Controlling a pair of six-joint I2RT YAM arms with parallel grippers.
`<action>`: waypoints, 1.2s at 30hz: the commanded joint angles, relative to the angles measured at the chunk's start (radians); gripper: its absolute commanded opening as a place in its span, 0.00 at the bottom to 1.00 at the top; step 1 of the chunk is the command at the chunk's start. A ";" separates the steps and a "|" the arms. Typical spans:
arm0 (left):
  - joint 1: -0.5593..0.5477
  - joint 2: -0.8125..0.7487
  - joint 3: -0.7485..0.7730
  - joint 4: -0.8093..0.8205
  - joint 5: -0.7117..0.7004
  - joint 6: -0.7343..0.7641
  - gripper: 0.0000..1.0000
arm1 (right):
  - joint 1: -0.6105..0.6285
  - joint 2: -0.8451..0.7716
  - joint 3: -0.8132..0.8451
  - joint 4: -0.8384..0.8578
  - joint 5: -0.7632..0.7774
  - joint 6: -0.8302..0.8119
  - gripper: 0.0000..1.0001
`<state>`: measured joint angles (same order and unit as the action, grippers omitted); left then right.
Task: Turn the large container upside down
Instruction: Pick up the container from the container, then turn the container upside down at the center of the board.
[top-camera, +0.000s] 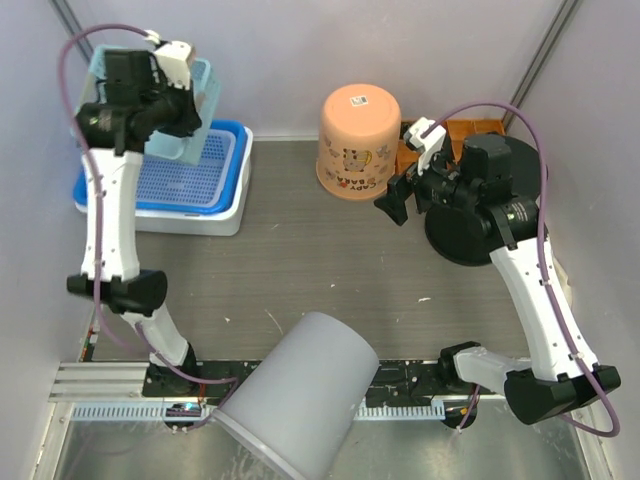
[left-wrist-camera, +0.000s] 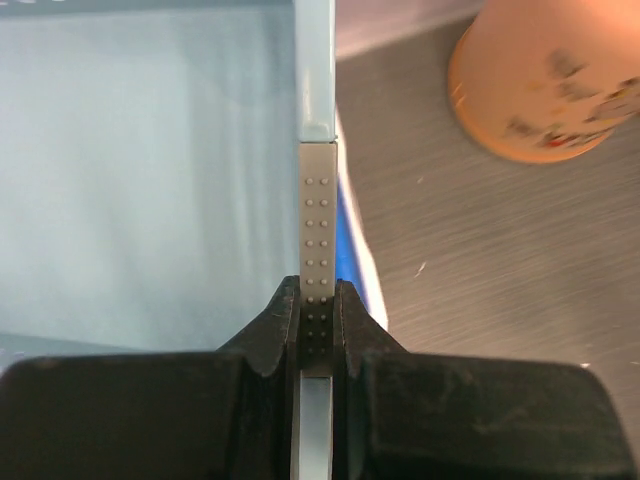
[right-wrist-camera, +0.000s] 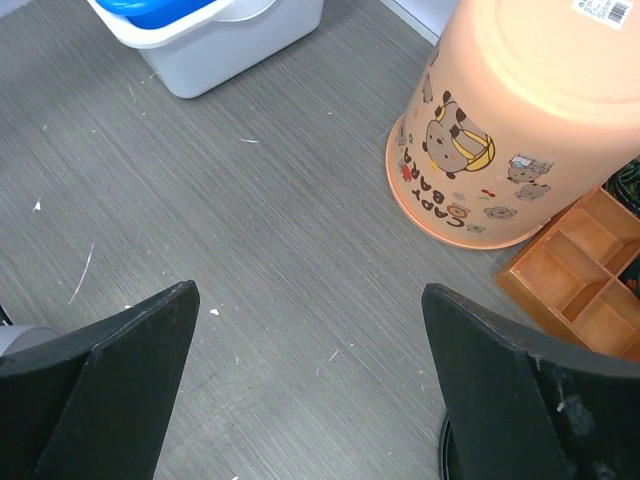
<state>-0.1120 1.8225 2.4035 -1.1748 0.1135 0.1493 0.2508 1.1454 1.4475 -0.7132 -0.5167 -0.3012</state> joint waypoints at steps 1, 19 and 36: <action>-0.002 -0.109 0.118 -0.097 0.129 -0.011 0.00 | -0.005 -0.027 0.030 0.019 0.014 -0.013 1.00; 0.015 -0.297 -0.614 1.925 1.104 -1.869 0.00 | -0.141 0.006 0.300 -0.507 0.193 -0.401 1.00; -0.223 -0.180 -1.166 2.382 0.591 -2.372 0.00 | -0.431 0.012 0.410 -0.519 0.015 -0.334 1.00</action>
<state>-0.1894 1.7206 1.2522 1.0821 0.7361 -2.0411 -0.1383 1.1584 1.8130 -1.2465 -0.4305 -0.6670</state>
